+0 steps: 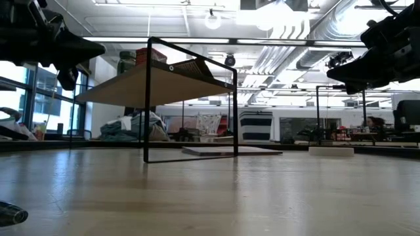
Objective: Shelf spices
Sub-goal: Move the shelf to the center of the table
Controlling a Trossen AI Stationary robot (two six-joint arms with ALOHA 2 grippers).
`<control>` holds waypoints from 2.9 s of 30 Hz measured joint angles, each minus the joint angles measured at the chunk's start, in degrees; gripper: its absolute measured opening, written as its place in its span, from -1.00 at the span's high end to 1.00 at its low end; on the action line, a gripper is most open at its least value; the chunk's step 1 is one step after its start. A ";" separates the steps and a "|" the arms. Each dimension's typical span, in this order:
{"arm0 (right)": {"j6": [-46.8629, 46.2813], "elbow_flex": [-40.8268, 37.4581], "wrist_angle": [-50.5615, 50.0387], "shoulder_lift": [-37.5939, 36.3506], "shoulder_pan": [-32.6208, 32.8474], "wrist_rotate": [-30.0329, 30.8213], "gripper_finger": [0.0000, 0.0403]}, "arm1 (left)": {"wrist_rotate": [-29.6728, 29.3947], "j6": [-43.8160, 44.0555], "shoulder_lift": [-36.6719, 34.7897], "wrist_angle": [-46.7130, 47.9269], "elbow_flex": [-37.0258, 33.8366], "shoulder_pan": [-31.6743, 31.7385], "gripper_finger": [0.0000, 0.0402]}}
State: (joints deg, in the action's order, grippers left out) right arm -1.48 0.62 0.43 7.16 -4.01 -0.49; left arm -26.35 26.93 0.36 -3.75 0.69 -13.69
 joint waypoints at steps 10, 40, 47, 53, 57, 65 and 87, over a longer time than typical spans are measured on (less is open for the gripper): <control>0.00 0.02 0.02 0.02 -0.02 0.00 1.00 | -10.05 14.17 0.20 -14.20 0.03 0.20 0.99; -53.27 6.82 28.79 7.47 0.07 16.76 1.00 | -32.74 -3.20 34.32 41.80 68.84 0.26 1.00; -47.65 26.84 24.96 34.41 0.04 3.50 1.00 | -25.43 22.11 34.12 60.47 68.84 3.28 1.00; -40.93 44.67 9.28 56.10 0.00 -7.58 1.00 | -20.25 22.77 34.89 65.60 71.01 7.59 1.00; -40.22 51.38 0.95 64.57 0.09 -13.00 1.00 | -16.13 28.29 37.85 79.13 76.55 10.95 1.00; -40.58 53.75 -2.89 67.66 -0.10 -13.04 1.00 | -6.43 24.40 48.36 93.64 82.13 18.88 1.00; -43.53 53.62 -9.93 73.78 0.34 4.51 1.00 | 6.33 -3.07 54.22 79.08 81.78 43.78 1.00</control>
State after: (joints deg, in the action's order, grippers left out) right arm -45.00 54.24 -9.50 80.94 -3.67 4.02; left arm -20.02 23.86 54.59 75.33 82.48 30.09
